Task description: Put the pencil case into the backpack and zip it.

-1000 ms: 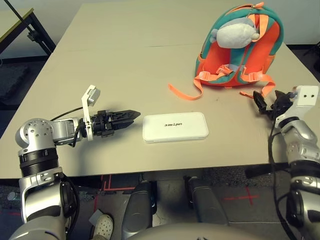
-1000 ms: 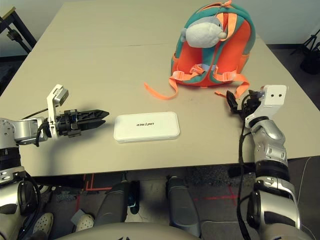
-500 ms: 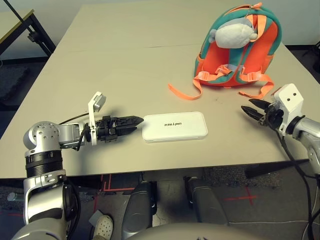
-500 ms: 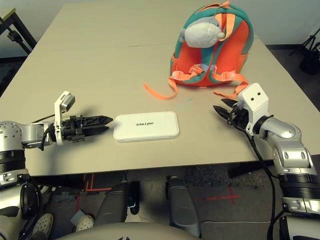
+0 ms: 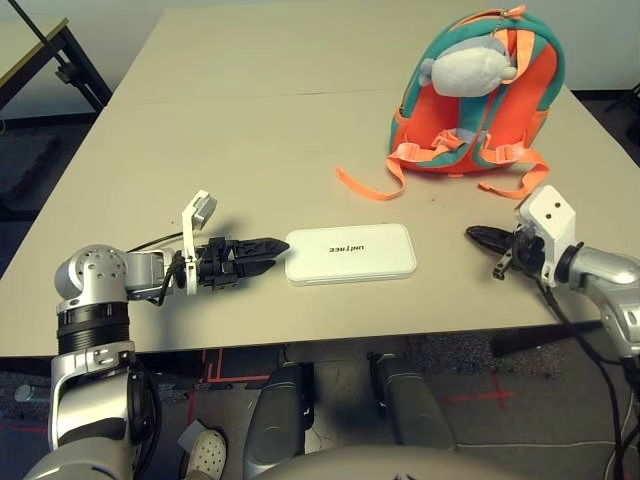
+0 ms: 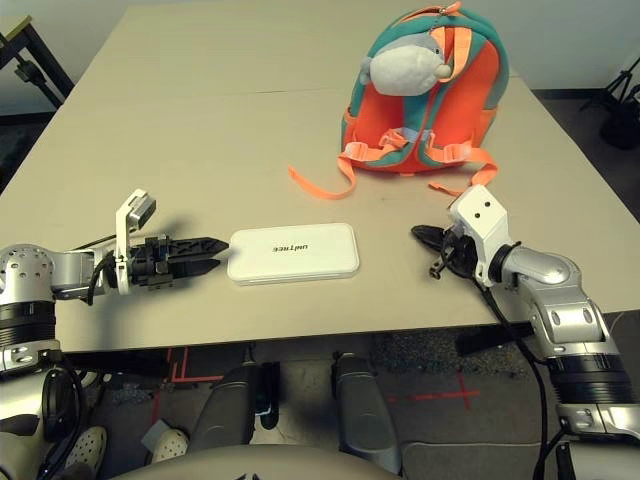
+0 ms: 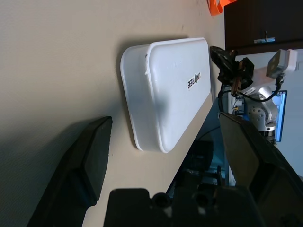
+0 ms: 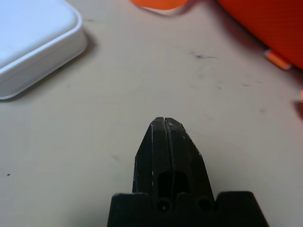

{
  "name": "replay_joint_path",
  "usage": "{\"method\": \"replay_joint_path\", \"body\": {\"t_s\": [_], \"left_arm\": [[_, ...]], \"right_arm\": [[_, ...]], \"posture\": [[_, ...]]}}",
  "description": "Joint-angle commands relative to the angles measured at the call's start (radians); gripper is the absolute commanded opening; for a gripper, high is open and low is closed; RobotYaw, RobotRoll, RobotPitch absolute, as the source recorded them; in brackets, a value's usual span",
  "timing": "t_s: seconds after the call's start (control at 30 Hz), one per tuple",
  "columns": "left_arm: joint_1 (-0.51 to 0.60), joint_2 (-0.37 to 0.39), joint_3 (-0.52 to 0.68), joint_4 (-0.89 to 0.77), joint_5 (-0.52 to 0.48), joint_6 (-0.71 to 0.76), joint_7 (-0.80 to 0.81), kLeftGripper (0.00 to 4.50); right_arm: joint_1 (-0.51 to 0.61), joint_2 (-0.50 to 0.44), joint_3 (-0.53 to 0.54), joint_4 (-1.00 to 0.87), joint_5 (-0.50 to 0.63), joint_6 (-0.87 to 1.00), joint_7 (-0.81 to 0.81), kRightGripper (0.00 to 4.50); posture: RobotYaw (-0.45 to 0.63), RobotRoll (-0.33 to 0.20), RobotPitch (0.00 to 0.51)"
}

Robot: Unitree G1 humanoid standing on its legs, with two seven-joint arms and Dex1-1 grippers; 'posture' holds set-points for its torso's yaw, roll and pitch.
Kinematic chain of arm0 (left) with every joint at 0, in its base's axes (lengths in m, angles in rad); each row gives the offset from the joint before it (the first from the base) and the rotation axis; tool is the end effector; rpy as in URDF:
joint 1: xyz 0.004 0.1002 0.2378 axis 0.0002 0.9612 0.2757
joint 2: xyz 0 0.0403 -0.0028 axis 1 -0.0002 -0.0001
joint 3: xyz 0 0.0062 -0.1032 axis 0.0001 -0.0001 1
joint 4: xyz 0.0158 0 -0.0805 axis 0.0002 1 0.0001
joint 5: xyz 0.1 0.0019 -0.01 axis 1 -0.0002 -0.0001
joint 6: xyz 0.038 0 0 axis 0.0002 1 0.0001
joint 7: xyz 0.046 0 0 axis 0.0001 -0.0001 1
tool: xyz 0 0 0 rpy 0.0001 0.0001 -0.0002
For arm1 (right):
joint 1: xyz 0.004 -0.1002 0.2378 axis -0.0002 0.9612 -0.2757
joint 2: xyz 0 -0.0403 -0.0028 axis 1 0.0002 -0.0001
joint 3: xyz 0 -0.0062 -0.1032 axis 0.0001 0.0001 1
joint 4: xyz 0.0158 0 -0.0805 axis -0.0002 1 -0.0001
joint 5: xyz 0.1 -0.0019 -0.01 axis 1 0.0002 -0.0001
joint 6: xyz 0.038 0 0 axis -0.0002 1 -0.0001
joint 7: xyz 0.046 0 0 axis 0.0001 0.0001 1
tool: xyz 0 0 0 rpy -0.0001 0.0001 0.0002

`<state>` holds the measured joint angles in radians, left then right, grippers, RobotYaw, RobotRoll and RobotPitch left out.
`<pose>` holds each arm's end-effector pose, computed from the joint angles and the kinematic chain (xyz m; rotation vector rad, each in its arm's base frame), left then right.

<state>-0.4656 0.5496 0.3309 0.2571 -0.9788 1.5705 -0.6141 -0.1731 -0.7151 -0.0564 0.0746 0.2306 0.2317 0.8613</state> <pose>0.2467 0.2624 0.1163 -0.8663 0.8919 -0.8084 0.2325 -0.2856 0.1172 -0.3888 0.2841 0.7130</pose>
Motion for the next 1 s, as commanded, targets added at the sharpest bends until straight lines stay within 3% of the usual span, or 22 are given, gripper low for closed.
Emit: {"method": "replay_joint_path", "body": {"t_s": [0.03,0.6,1.0], "left_arm": [[-0.010,-0.012,-0.029,0.042,0.036,-0.012,-0.012,4.50],[-0.033,-0.035,-0.052,0.074,0.071,-0.024,-0.058,4.50],[-0.029,-0.033,-0.060,0.077,0.091,-0.030,-0.077,4.50]], "right_arm": [[0.022,-0.002,0.020,-0.019,-0.007,0.007,0.020,0.02],[0.037,-0.006,0.070,-0.056,-0.032,0.038,0.065,0.02],[0.015,0.057,0.147,-0.121,-0.061,0.091,0.045,0.02]], "posture": [[-0.16,0.000,0.169],[-0.16,0.000,0.183],[-0.16,0.000,0.184]]}}
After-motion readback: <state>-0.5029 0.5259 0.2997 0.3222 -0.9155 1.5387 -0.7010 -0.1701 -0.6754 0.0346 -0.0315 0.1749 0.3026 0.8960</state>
